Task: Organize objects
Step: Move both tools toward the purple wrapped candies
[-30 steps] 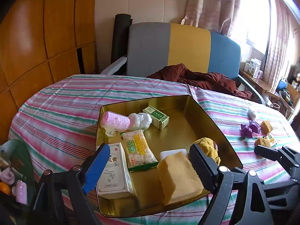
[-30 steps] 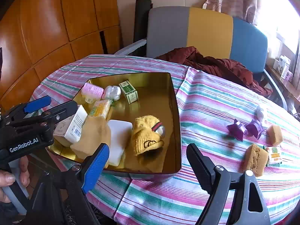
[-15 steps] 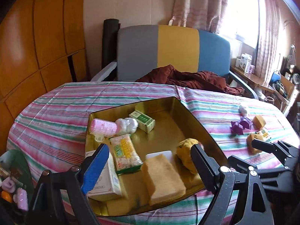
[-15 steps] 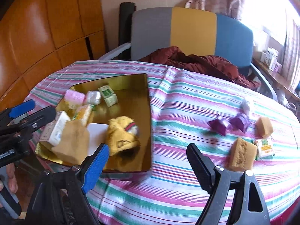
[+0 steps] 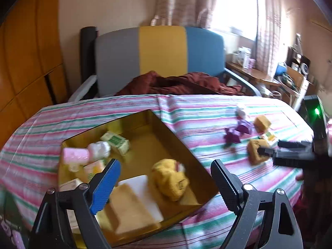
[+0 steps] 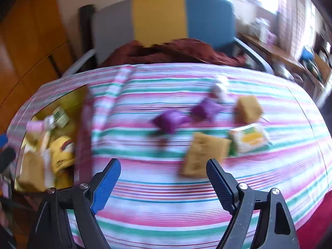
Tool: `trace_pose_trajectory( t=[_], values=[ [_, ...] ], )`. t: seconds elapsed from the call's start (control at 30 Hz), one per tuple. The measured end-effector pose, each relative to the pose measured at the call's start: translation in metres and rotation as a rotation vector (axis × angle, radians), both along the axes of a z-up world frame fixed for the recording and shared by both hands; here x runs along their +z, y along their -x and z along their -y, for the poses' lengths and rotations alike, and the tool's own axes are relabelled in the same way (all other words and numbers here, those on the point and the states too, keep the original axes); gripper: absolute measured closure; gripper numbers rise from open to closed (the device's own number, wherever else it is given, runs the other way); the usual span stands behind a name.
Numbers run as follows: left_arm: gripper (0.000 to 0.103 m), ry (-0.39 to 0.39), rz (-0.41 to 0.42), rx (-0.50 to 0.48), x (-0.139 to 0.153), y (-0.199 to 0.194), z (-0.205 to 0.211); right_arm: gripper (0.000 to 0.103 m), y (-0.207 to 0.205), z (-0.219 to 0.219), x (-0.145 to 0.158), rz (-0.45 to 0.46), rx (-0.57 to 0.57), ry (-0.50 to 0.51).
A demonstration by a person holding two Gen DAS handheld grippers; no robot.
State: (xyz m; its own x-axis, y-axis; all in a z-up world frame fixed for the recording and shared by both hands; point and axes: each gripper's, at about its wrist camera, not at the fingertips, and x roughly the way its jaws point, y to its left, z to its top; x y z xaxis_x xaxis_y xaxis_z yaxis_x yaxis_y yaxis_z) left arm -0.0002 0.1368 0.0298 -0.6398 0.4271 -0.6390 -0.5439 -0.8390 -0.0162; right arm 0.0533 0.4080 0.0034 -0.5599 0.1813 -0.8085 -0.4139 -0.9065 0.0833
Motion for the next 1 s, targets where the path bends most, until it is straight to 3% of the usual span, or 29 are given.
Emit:
trace_pose_trajectory(
  t=[0.27,0.43,0.53,0.83,1.0],
  values=[
    [0.014,0.02,0.043,-0.126,-0.005,-0.005,-0.049,0.017,-0.006,-0.102,0.006,0.01,-0.19,-0.046],
    [0.014,0.053,0.066,-0.167,-0.01,-0.002,-0.079,0.017,-0.014,-0.141,-0.015,-0.01,-0.274,0.092],
    [0.014,0.071,0.087,-0.184,-0.015,0.007,-0.101,0.017,-0.019,-0.15,-0.019,-0.033,-0.292,0.17],
    [0.016,0.095,0.204,-0.196,-0.039,0.043,-0.165,0.017,-0.022,-0.15,-0.02,-0.066,-0.264,0.253],
    [0.026,0.141,0.238,-0.222,-0.056,0.059,-0.2,0.017,-0.019,-0.15,-0.024,-0.064,-0.241,0.283]
  ],
)
